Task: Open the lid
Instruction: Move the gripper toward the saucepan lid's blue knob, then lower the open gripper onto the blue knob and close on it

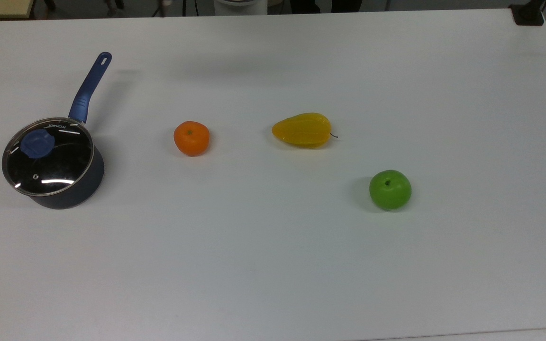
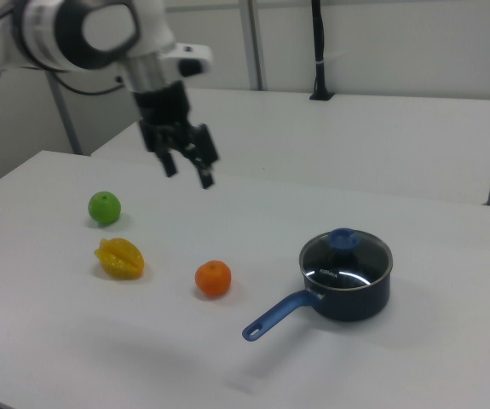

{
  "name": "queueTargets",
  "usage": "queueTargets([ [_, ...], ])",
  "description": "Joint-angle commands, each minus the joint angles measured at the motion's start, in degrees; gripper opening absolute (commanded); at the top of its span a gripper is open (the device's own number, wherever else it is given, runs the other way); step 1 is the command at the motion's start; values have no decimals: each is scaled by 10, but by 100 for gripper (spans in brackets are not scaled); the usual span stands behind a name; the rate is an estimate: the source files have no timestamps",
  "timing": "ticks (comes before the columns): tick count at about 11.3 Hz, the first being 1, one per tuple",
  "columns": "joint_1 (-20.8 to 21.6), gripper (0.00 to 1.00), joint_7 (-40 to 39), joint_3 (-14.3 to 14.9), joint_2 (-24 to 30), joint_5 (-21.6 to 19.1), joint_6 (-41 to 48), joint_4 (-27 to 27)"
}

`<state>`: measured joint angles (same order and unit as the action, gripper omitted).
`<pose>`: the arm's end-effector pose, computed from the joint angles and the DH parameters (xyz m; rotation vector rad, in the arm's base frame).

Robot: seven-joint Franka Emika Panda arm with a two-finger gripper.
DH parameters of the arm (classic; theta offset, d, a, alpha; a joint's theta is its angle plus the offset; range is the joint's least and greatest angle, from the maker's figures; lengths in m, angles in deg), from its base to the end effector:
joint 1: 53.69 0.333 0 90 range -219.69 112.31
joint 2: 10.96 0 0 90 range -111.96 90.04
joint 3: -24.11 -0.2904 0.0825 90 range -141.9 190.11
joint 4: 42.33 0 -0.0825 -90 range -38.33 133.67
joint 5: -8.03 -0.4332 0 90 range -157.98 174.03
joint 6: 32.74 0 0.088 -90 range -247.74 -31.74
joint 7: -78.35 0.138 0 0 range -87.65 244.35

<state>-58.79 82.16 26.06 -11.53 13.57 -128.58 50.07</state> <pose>0.6109 -0.0880 0.5497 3.0300 -0.2766 0.0720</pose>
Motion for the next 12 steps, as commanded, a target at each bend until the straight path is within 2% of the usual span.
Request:
queueTargets([
  [1, -65, 100, -6, 2, -45, -17, -112, 3],
  [2, -80, 100, -6, 7, -64, -17, -150, -3],
  [4, -83, 100, -5, 30, -99, -17, -236, -6],
  [8, -103, 100, -4, 32, -178, -17, -374, -6],
  [12, -109, 100, 3, 32, -234, -16, -467, -4],
])
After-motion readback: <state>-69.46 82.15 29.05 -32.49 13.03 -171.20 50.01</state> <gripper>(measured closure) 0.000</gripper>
